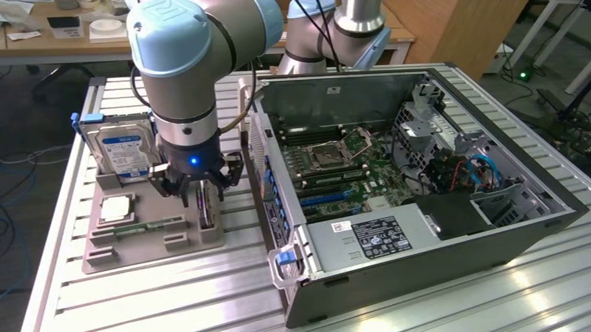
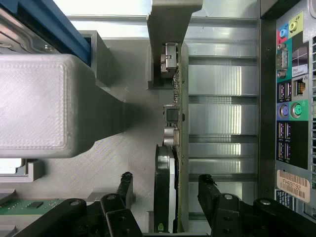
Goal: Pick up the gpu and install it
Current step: 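Pick up the gpu and move the gpu toward the slot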
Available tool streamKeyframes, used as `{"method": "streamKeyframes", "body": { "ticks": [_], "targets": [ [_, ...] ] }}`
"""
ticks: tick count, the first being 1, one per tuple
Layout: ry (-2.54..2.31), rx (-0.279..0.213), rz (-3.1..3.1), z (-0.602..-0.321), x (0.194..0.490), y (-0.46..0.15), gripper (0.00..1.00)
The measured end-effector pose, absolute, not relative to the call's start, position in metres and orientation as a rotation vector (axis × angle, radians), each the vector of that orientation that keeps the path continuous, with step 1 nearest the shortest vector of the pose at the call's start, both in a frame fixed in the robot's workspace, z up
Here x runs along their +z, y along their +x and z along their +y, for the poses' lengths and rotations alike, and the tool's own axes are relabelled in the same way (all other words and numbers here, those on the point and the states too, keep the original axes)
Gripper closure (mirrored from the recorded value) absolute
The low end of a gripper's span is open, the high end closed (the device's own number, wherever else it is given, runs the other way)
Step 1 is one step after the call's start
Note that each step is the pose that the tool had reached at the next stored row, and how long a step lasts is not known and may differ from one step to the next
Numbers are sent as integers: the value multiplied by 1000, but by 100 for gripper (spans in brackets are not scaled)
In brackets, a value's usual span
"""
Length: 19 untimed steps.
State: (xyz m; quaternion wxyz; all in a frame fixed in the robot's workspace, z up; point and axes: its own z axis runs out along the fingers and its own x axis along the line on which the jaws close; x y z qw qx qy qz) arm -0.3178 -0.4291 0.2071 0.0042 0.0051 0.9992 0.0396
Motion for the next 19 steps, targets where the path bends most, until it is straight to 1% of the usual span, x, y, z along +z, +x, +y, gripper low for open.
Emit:
{"method": "streamKeyframes", "body": {
  "ticks": [14, 19],
  "targets": [
    [16, 124, 3130, -428, 207, -318, 35],
    [16, 110, 3131, -422, 207, -318, 35]
  ]
}}
